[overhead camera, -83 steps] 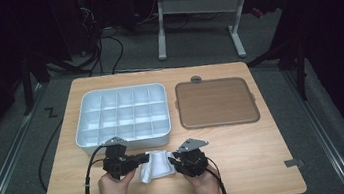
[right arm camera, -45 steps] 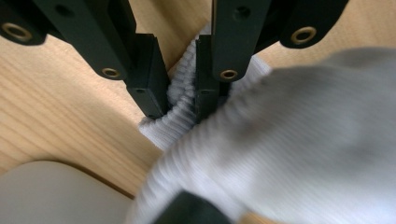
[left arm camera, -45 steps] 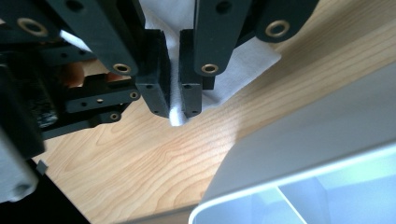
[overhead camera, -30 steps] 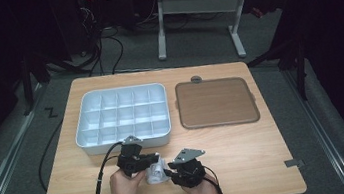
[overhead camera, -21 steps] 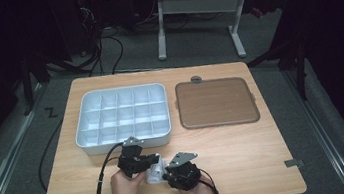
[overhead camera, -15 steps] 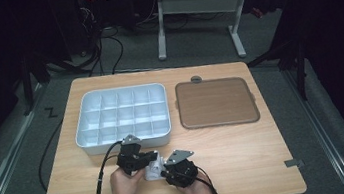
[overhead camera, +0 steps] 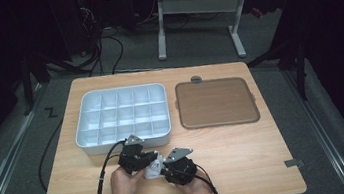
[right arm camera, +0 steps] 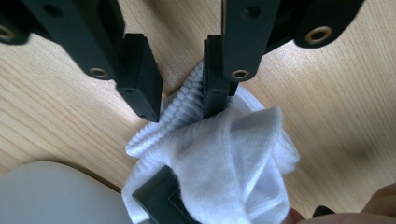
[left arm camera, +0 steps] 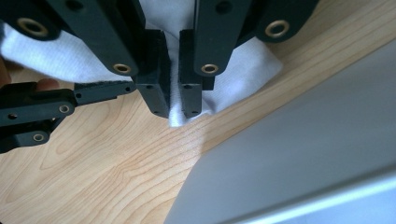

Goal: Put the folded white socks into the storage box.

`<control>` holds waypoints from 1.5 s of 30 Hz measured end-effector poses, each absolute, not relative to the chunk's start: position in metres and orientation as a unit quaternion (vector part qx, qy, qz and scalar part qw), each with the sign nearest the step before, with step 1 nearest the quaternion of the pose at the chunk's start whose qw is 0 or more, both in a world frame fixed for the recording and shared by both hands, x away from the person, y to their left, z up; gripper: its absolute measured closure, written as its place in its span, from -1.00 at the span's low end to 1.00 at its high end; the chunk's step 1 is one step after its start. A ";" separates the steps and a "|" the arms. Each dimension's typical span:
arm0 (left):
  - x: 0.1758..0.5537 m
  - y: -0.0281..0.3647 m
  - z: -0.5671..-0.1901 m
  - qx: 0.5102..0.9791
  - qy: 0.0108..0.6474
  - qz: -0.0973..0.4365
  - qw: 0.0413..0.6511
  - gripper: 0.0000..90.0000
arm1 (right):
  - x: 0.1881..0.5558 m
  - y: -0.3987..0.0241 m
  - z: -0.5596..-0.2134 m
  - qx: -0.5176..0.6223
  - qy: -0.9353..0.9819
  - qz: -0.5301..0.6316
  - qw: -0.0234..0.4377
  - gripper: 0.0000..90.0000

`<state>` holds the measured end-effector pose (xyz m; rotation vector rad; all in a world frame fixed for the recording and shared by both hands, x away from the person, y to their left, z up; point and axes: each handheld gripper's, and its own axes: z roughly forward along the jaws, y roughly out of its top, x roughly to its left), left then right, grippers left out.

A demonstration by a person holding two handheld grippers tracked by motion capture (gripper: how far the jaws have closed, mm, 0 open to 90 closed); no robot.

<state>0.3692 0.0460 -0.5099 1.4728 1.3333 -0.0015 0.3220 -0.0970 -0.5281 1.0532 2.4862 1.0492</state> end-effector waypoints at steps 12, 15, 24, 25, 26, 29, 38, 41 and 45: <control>0.363 0.056 -0.494 0.602 0.558 -0.006 0.571 0.26 | 0.319 -0.106 -0.521 0.376 0.844 0.367 0.109 0.41; 0.359 0.060 -0.489 0.596 0.555 -0.011 0.580 0.19 | 0.315 -0.112 -0.517 0.375 0.841 0.373 0.111 0.50; 0.355 0.074 -0.480 0.582 0.553 -0.008 0.597 0.12 | 0.306 -0.132 -0.505 0.379 0.836 0.379 0.120 0.74; 0.355 0.076 -0.480 0.585 0.552 -0.004 0.595 0.12 | 0.305 -0.133 -0.502 0.380 0.834 0.381 0.121 0.75; 0.354 0.077 -0.480 0.583 0.553 -0.001 0.595 0.12 | 0.304 -0.134 -0.499 0.379 0.833 0.383 0.124 0.75; 0.354 0.080 -0.482 0.586 0.553 0.008 0.591 0.11 | 0.303 -0.134 -0.490 0.374 0.831 0.390 0.130 0.76; 0.352 0.079 -0.502 0.599 0.559 0.029 0.572 0.09 | 0.305 -0.111 -0.463 0.343 0.836 0.407 0.135 0.76; 0.350 0.077 -0.503 0.602 0.558 0.031 0.571 0.09 | 0.306 -0.104 -0.461 0.335 0.838 0.409 0.134 0.76; 0.348 0.074 -0.507 0.604 0.557 0.035 0.569 0.09 | 0.311 -0.085 -0.463 0.323 0.847 0.404 0.126 0.76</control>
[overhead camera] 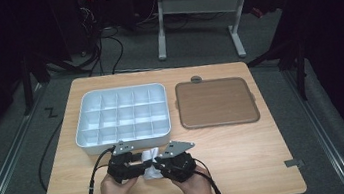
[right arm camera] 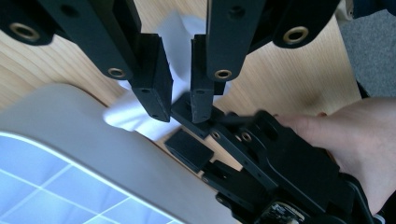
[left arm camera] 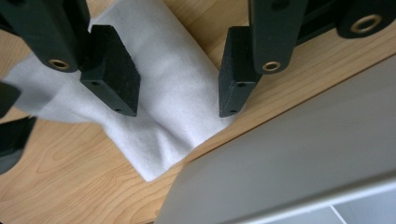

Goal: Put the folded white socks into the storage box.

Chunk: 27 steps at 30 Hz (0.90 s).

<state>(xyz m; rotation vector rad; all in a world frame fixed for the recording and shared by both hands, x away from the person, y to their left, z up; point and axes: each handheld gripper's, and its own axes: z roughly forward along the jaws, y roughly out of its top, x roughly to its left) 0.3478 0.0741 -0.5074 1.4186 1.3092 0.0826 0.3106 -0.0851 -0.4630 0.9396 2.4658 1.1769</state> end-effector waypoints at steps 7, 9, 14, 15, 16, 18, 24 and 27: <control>0.347 0.071 -0.515 0.619 0.558 0.047 0.551 0.10 | 0.321 -0.085 -0.486 0.337 0.855 0.372 0.133 0.76; 0.348 0.071 -0.517 0.620 0.559 0.048 0.549 0.09 | 0.322 -0.090 -0.493 0.347 0.853 0.366 0.134 0.76; 0.349 0.067 -0.520 0.621 0.559 0.050 0.548 0.07 | 0.324 -0.101 -0.510 0.365 0.847 0.365 0.127 0.76; 0.349 0.066 -0.520 0.621 0.559 0.052 0.547 0.07 | 0.324 -0.102 -0.512 0.365 0.846 0.366 0.127 0.76; 0.349 0.066 -0.520 0.622 0.558 0.054 0.547 0.07 | 0.324 -0.103 -0.513 0.366 0.846 0.366 0.129 0.76; 0.349 0.066 -0.521 0.623 0.555 0.057 0.547 0.06 | 0.325 -0.105 -0.516 0.368 0.844 0.368 0.129 0.76; 0.348 0.066 -0.523 0.617 0.557 0.058 0.553 0.06 | 0.322 -0.109 -0.524 0.370 0.846 0.360 0.133 0.76; 0.347 0.067 -0.524 0.617 0.556 0.060 0.554 0.06 | 0.321 -0.112 -0.529 0.374 0.843 0.364 0.132 0.75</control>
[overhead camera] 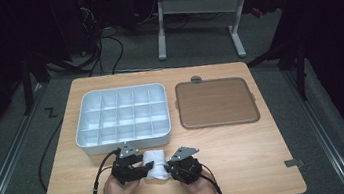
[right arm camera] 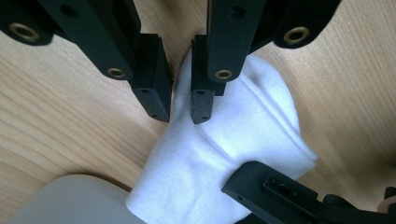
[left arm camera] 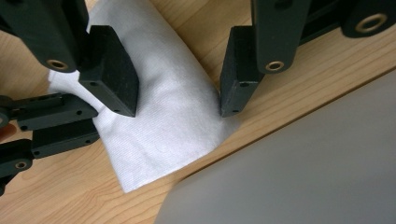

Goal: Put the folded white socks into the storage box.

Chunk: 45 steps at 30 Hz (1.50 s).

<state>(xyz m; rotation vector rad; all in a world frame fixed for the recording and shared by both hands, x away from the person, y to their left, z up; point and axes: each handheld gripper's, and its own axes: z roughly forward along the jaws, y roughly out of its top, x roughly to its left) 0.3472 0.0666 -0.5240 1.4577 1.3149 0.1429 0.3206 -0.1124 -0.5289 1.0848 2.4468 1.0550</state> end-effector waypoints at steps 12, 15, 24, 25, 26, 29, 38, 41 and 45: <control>0.350 0.071 -0.525 0.611 0.563 0.053 0.554 0.07 | 0.320 -0.110 -0.530 0.368 0.843 0.366 0.139 0.69; 0.351 0.073 -0.525 0.609 0.567 0.054 0.552 0.07 | 0.319 -0.108 -0.530 0.370 0.843 0.366 0.138 0.69; 0.354 0.078 -0.524 0.604 0.579 0.052 0.545 0.01 | 0.319 -0.103 -0.531 0.366 0.844 0.368 0.136 0.67; 0.355 0.079 -0.523 0.606 0.579 0.052 0.543 0.00 | 0.319 -0.102 -0.531 0.364 0.843 0.371 0.136 0.65; 0.356 0.080 -0.523 0.608 0.580 0.053 0.540 -0.01 | 0.319 -0.101 -0.531 0.363 0.844 0.370 0.136 0.64; 0.357 0.081 -0.521 0.606 0.586 0.050 0.535 -0.05 | 0.320 -0.101 -0.531 0.366 0.844 0.371 0.130 0.58; 0.358 0.086 -0.514 0.596 0.594 0.037 0.539 -0.23 | 0.319 -0.107 -0.520 0.377 0.828 0.397 0.122 0.53; 0.357 0.086 -0.509 0.588 0.597 0.022 0.545 -0.28 | 0.317 -0.110 -0.514 0.377 0.825 0.401 0.125 0.51; 0.360 0.084 -0.503 0.580 0.602 0.009 0.549 -0.35 | 0.317 -0.118 -0.508 0.383 0.821 0.401 0.133 0.47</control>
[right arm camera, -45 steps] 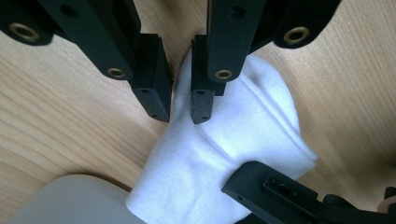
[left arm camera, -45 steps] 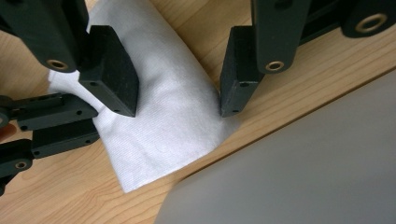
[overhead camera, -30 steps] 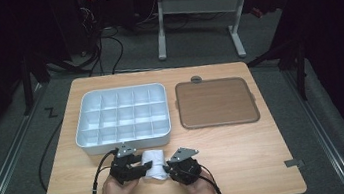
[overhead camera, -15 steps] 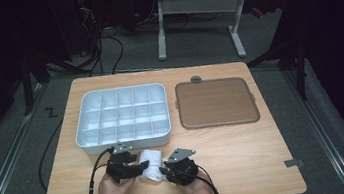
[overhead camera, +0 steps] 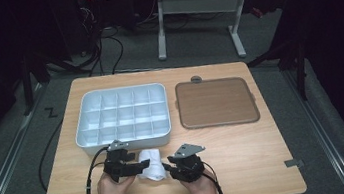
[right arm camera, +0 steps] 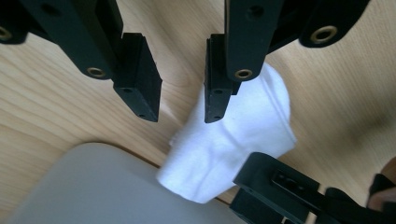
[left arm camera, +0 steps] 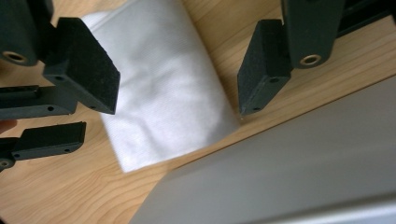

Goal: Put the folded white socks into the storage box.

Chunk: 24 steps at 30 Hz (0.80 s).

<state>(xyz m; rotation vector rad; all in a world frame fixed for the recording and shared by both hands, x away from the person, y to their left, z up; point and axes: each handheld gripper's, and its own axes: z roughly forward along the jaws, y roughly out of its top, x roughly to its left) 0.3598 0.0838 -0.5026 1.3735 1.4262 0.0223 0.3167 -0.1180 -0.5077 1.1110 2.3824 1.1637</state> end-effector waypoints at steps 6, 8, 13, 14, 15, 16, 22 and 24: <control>0.367 0.074 -0.503 0.587 0.605 0.019 0.537 -0.41 | 0.318 -0.141 -0.509 0.402 0.814 0.393 0.148 0.35; 0.368 0.073 -0.504 0.588 0.606 0.021 0.535 -0.41 | 0.319 -0.147 -0.509 0.409 0.811 0.390 0.151 0.34; 0.374 0.066 -0.511 0.589 0.618 0.029 0.520 -0.36 | 0.318 -0.188 -0.512 0.449 0.792 0.374 0.177 0.29; 0.374 0.066 -0.511 0.589 0.618 0.029 0.520 -0.36 | 0.317 -0.196 -0.512 0.456 0.787 0.372 0.183 0.28; 0.376 0.066 -0.514 0.587 0.623 0.025 0.517 -0.34 | 0.317 -0.207 -0.513 0.465 0.781 0.371 0.190 0.28; 0.376 0.066 -0.514 0.587 0.623 0.025 0.517 -0.32 | 0.317 -0.207 -0.513 0.465 0.781 0.371 0.190 0.28; 0.378 0.065 -0.518 0.588 0.629 0.018 0.509 -0.22 | 0.312 -0.260 -0.518 0.516 0.752 0.346 0.219 0.25; 0.378 0.065 -0.518 0.588 0.629 0.017 0.508 -0.18 | 0.311 -0.271 -0.520 0.527 0.746 0.340 0.224 0.23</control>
